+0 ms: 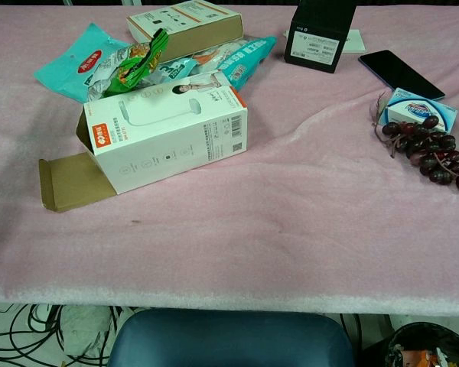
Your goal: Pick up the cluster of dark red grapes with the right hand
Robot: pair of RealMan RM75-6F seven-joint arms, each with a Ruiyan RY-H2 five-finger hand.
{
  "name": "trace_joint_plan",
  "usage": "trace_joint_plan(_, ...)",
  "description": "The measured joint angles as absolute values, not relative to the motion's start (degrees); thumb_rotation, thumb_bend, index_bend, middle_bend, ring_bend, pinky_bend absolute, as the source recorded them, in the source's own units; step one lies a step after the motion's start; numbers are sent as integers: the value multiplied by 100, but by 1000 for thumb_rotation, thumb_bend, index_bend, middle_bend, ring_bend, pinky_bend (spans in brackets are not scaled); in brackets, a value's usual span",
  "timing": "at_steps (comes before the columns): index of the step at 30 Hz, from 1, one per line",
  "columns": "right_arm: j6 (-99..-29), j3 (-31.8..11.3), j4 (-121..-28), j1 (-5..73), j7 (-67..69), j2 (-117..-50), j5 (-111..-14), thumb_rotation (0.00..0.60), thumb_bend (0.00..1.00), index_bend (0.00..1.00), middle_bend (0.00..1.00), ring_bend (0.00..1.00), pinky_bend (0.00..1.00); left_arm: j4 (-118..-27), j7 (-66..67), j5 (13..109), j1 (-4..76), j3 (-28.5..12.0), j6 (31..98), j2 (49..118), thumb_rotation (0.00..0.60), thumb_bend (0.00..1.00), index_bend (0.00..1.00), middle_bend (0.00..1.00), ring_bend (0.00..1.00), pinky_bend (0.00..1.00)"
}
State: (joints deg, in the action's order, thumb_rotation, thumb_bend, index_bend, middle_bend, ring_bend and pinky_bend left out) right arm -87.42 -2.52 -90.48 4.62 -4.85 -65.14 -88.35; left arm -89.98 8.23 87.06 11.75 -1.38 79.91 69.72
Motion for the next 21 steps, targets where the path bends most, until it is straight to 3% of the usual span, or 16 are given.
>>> trace_joint_plan(11,-8756,-258,-9197,482,-486,-6492,-8940,600,112,0,0,0,221,-9010,779,8725,1152,-137,8042,6950,600,0,0,0,0,0)
trace_joint_plan(21,-8498,-407,-9870,656,-676,-6480,-8759,600,113,0,0,0,221,-8990,757,8715,1167,-143,8009,6958,600,0,0,0,0,0)
